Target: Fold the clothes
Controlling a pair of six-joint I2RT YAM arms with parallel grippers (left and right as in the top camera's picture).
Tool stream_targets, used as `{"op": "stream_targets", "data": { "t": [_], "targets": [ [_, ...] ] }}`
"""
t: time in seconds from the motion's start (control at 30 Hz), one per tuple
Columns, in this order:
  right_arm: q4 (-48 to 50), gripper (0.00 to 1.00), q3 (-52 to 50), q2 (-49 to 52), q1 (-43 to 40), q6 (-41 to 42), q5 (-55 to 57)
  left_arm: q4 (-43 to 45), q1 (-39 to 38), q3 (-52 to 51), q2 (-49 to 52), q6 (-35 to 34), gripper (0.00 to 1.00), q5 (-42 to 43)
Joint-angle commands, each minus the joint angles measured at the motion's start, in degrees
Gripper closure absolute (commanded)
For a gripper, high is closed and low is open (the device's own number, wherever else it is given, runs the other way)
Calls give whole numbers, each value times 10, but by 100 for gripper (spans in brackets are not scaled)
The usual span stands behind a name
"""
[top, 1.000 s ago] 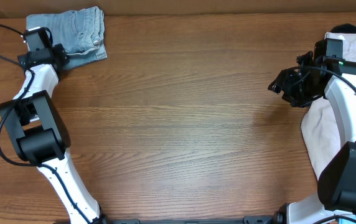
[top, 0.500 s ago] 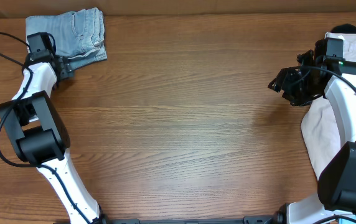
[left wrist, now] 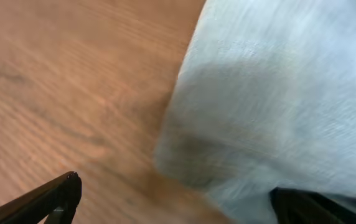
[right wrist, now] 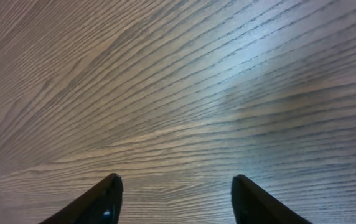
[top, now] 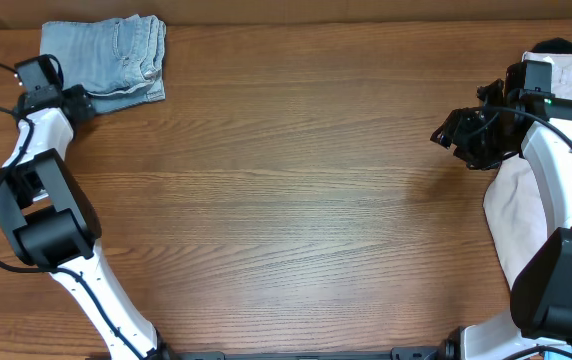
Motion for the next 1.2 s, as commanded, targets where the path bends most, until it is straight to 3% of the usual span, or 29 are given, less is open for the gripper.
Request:
{"op": "stream_targets", "data": {
  "t": [0.0,0.13,0.3,0.47,0.8,0.83,0.87,0.97,1.17],
  "targets": [
    [0,37,14,-6,-2,-28,-3,-34,-23,5,-51,-1,0,1],
    [-23,30,40,-24,-2,-37,-3,-127,-54,5,-132,-54,0,10],
    [-55,14,62,-69,-2,-64,-3,-283,-108,5,-250,-172,0,61],
    [-83,10,63,-138,4,-104,-3,-372,-163,5,-348,-197,0,65],
    [-130,8,64,-312,37,-131,-3,-393,-201,5,-372,-197,0,65],
    [-135,8,64,-331,40,-127,-3,-394,-201,5,-371,-197,0,65],
    [-140,0,64,-349,42,-112,-5,-394,-201,5,-370,-197,0,65],
    [-150,0,63,-391,43,-67,-5,-394,-201,5,-370,-197,0,65],
    [-162,0,63,-434,43,-67,-5,-394,-201,5,-370,-197,0,65]
  ]
}}
